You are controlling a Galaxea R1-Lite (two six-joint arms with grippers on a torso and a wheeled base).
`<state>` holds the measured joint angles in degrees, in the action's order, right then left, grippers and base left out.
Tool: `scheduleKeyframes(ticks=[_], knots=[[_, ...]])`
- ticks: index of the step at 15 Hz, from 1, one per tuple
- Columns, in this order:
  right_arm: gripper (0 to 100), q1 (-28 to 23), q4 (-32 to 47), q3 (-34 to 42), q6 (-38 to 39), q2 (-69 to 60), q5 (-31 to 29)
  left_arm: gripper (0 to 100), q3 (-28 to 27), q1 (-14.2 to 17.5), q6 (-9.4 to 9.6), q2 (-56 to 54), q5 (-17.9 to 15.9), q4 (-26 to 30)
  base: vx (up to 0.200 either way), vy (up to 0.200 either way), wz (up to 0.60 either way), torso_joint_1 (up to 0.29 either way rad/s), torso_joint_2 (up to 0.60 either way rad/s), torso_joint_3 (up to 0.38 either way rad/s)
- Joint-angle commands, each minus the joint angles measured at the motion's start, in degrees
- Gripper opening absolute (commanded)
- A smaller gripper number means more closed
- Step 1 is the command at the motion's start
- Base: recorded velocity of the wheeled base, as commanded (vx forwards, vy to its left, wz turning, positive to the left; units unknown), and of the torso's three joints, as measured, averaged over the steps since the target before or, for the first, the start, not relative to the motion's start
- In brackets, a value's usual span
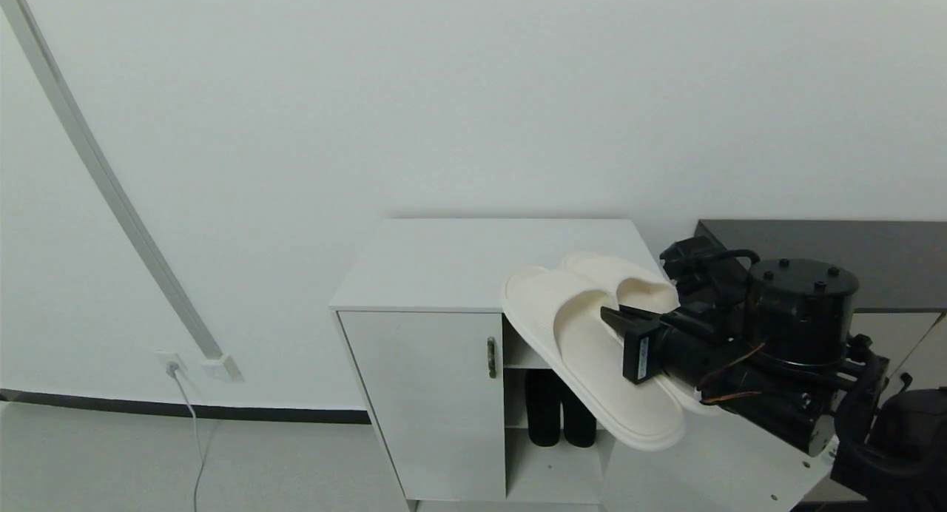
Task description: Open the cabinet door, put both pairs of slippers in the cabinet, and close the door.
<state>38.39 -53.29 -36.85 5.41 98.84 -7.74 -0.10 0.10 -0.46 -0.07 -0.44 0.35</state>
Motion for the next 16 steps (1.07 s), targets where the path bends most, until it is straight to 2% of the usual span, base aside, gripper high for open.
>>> scheduleKeyframes(ticks=[1,2,16], knots=[[0,-0.16,-1.03,0.82,-0.84,0.65,-0.08,0,0.01,-0.01,-0.06,0.07,0.0,0.0,-0.2,0.0,0.0,0.002,0.0,0.002],[0,-0.24,-1.12,1.26,-1.46,0.74,-0.08,0,0.01,-0.01,-0.06,0.07,0.0,0.0,-0.2,0.0,0.0,0.017,0.01,0.002],[0,0.11,-1.56,2.14,-3.39,0.91,-0.08,0,0.01,-0.01,0.02,0.07,0.0,0.0,0.0,0.0,-0.04,0.001,0.0,0.0]])
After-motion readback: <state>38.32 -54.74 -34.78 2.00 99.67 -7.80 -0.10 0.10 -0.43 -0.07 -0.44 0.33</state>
